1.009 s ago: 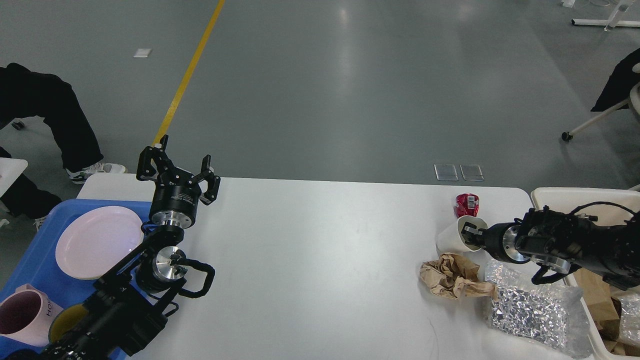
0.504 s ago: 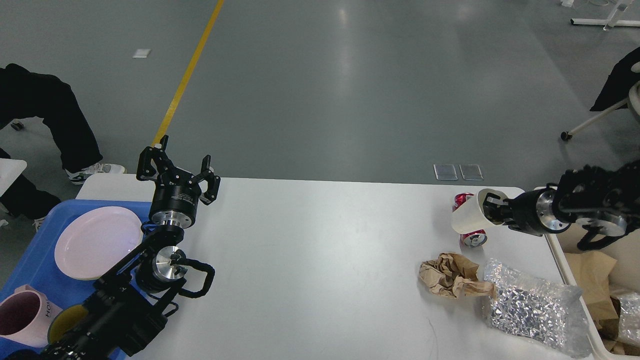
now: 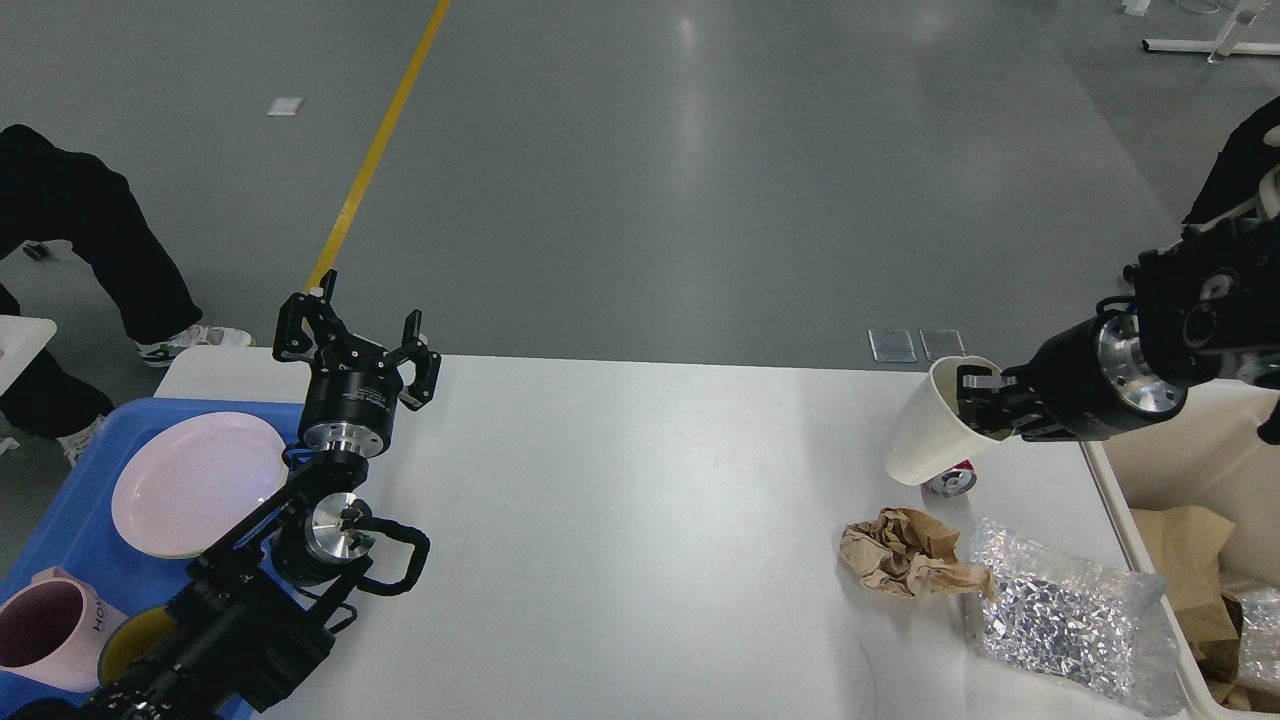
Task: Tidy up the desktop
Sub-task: 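Lift the white paper cup and drop it into the white bin, then move the right gripper back over the crinkled foil bag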
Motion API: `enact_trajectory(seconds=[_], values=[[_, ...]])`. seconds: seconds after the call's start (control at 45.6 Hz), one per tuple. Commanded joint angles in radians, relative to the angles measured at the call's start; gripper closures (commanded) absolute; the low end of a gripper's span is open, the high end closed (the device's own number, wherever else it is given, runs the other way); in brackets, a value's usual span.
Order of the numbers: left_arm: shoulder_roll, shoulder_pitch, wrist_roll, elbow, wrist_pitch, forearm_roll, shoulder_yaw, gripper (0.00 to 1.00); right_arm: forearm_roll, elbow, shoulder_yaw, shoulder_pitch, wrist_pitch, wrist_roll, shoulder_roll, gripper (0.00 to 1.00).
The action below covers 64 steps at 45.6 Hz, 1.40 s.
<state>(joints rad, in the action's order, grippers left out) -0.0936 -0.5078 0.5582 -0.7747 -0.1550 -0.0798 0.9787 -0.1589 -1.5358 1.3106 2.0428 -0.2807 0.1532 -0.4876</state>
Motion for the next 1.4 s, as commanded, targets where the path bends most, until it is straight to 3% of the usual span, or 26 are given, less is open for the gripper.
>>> enact_trajectory(seconds=[0.0,0.351,0.482,0.57,0.68,0.768,0.789,0.811,0.833,0.877,0.899,1.206,1.382], values=[[0.0,0.0,0.0,0.0,0.0,0.0,0.0,0.04,-0.007,0.239,0.019,-0.18,0.003,-0.001,-0.039,1.0],[0.0,0.0,0.0,0.0,0.0,0.0,0.0,0.04,0.134,1.112,-0.04,-0.89,0.028,-0.009,-0.083,1.0],[0.0,0.0,0.0,0.0,-0.001,0.0,0.0,0.04,0.297,1.429,-0.125,-1.183,0.107,-0.014,-0.071,1.0],[0.0,0.0,0.0,0.0,-0.001,0.0,0.0,0.04,0.36,1.526,-0.186,-1.3,0.144,-0.041,-0.026,1.0],[0.0,0.0,0.0,0.0,0.0,0.0,0.0,0.04,0.371,1.528,-0.249,-1.334,0.19,-0.102,-0.003,1.0],[0.0,0.0,0.0,0.0,-0.001,0.0,0.0,0.04,0.369,1.525,-0.264,-1.336,0.209,-0.115,0.003,1.0],[0.002,0.0,0.0,0.0,-0.001,0.0,0.0,0.04,0.368,1.525,-0.264,-1.336,0.207,-0.115,0.004,0.94],[0.0,0.0,0.0,0.0,0.0,0.0,0.0,0.04,0.367,1.524,-0.266,-1.336,0.204,-0.115,0.004,0.52],[0.0,0.0,0.0,0.0,0.0,0.0,0.0,0.04,0.367,1.524,-0.264,-1.336,0.204,-0.115,0.004,0.01],[0.0,0.0,0.0,0.0,0.0,0.0,0.0,0.04,0.367,1.52,-0.266,-1.334,0.199,-0.113,0.004,0.04],[0.0,0.0,0.0,0.0,-0.001,0.0,0.0,0.04,0.367,1.52,-0.266,-1.333,0.199,-0.113,0.004,0.0],[0.0,0.0,0.0,0.0,-0.001,0.0,0.0,0.04,0.366,1.487,-0.264,-1.308,0.196,-0.112,0.004,0.0],[0.002,0.0,0.0,0.0,-0.001,0.0,0.0,0.04,0.364,1.363,-0.266,-1.182,0.19,-0.109,-0.037,0.0]])
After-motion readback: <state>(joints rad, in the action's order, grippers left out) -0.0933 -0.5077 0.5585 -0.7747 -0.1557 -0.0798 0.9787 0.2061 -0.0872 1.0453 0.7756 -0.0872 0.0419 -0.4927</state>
